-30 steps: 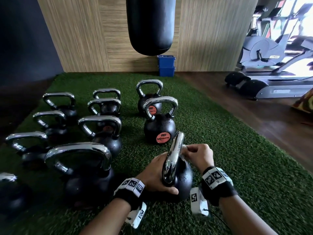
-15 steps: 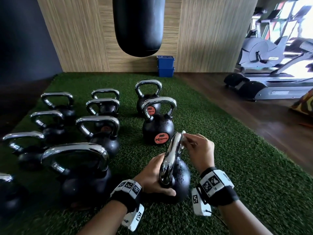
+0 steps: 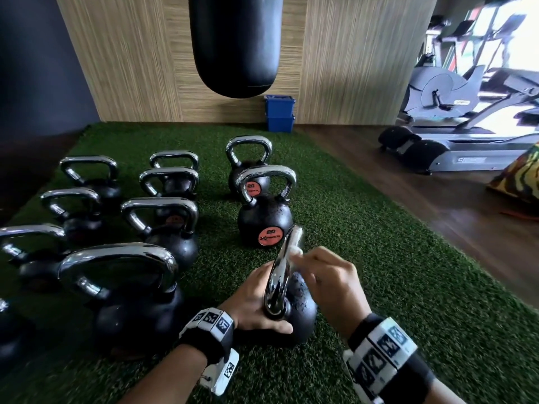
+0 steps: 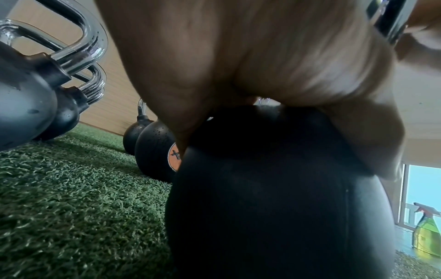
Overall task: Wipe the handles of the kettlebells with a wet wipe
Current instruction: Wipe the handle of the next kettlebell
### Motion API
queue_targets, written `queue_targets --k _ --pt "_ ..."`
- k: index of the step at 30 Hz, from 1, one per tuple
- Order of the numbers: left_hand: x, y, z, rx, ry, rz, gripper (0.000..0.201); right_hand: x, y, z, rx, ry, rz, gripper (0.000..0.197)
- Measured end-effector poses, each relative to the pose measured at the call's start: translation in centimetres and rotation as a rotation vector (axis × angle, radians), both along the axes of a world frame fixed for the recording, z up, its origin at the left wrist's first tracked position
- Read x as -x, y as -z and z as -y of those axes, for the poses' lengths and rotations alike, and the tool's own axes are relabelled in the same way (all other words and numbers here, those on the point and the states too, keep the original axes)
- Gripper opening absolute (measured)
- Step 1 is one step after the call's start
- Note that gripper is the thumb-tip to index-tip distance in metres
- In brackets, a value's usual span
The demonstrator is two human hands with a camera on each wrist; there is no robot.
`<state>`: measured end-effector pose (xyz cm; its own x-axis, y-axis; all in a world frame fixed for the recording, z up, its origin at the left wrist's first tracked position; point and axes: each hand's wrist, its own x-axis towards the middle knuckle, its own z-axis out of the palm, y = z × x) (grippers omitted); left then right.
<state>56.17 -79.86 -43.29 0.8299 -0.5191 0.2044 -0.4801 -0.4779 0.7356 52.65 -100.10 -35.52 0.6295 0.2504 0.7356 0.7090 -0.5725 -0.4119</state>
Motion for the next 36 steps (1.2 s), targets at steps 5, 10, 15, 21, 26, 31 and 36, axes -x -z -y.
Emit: queue_targets --k 5,10,15,21,26,31,36 --pt "0.0 0.1 0.1 -0.013 0.004 0.094 0.121 1.2 -1.6 0.4 -0.129 -0.046 -0.243 0.017" --pt "0.1 0.3 0.1 -0.006 -0.008 0.063 0.116 2.7 0.3 -0.1 -0.286 -0.049 -0.500 0.015" --pt "0.1 0.6 0.2 -0.026 -0.039 0.013 0.114 3.0 2.3 -0.2 -0.341 -0.088 -0.587 0.021" --pt "0.2 0.5 0.2 -0.022 -0.096 -0.068 0.114 3.5 4.5 -0.8 -0.303 -0.003 -0.615 0.021" --pt "0.4 -0.1 0.5 -0.028 -0.080 -0.073 0.106 2.5 3.8 0.0 -0.156 -0.011 -0.625 0.018" --pt "0.1 -0.1 0.7 0.000 -0.045 -0.022 0.107 -1.0 1.2 -0.1 0.206 -0.192 -0.659 0.013" --pt "0.0 0.9 0.3 0.002 -0.065 -0.030 0.119 -2.1 0.3 0.3 0.148 -0.377 -0.705 0.020"
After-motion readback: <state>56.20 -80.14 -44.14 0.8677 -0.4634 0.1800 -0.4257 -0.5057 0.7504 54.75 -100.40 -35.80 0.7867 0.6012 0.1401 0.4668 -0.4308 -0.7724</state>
